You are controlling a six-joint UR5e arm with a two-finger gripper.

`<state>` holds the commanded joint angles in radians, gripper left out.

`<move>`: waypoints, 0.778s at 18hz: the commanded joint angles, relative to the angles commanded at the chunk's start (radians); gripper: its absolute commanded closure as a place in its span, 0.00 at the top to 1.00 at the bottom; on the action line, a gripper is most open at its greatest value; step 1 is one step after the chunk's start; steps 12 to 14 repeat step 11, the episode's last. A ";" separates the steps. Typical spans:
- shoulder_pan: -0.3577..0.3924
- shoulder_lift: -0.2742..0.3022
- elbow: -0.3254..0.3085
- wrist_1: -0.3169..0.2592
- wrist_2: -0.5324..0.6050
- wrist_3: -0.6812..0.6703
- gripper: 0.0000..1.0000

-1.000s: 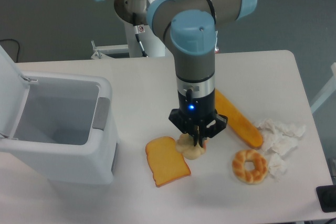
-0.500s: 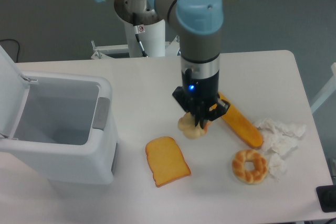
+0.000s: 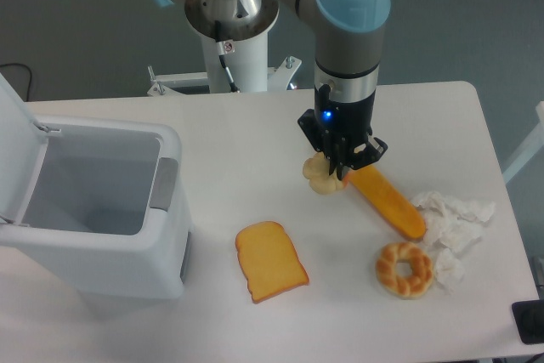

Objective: Pick up the round bread
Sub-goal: 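Lift the held round bun up off the table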

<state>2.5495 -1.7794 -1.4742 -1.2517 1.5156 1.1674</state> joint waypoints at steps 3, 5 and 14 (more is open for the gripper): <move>0.002 0.008 -0.002 0.000 0.000 0.000 0.00; 0.003 0.011 -0.003 0.000 -0.002 -0.002 0.00; 0.009 0.014 -0.003 -0.002 -0.012 -0.011 0.00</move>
